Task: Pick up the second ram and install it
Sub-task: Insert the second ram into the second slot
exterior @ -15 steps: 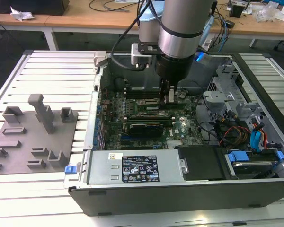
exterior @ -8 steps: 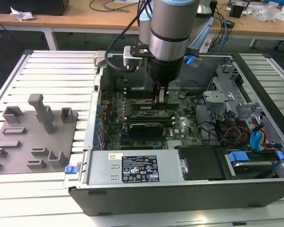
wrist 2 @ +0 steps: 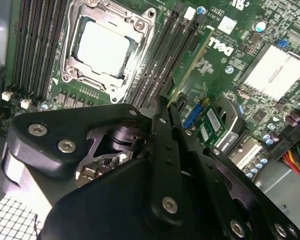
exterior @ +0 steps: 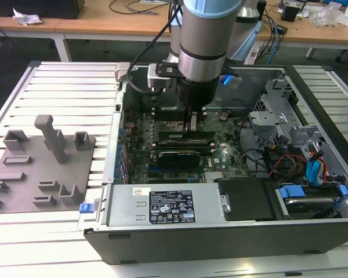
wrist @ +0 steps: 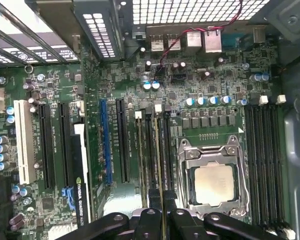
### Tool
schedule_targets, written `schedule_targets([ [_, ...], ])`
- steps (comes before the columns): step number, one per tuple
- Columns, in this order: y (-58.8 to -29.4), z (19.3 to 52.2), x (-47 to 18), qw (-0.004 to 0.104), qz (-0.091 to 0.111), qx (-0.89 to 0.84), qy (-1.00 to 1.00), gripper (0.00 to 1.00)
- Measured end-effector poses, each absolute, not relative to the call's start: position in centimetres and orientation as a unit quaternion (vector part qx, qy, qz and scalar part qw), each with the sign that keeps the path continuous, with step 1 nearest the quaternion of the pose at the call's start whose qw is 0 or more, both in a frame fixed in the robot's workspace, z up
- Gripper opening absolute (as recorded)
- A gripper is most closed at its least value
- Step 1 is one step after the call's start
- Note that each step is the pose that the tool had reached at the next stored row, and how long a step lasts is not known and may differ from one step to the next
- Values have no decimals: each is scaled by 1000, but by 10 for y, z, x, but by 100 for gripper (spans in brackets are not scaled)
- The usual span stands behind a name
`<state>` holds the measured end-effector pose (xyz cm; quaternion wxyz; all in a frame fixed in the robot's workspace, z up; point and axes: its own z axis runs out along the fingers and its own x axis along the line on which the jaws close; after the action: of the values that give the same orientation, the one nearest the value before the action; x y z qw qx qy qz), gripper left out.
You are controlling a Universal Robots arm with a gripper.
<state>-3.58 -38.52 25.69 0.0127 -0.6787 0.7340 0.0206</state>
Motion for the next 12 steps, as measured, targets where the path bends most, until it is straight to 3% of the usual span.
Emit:
schedule_targets([
  [5,-374,248,-37,7,14,-679,734,14],
  [12,-375,232,-40,6,14,-675,738,14],
])
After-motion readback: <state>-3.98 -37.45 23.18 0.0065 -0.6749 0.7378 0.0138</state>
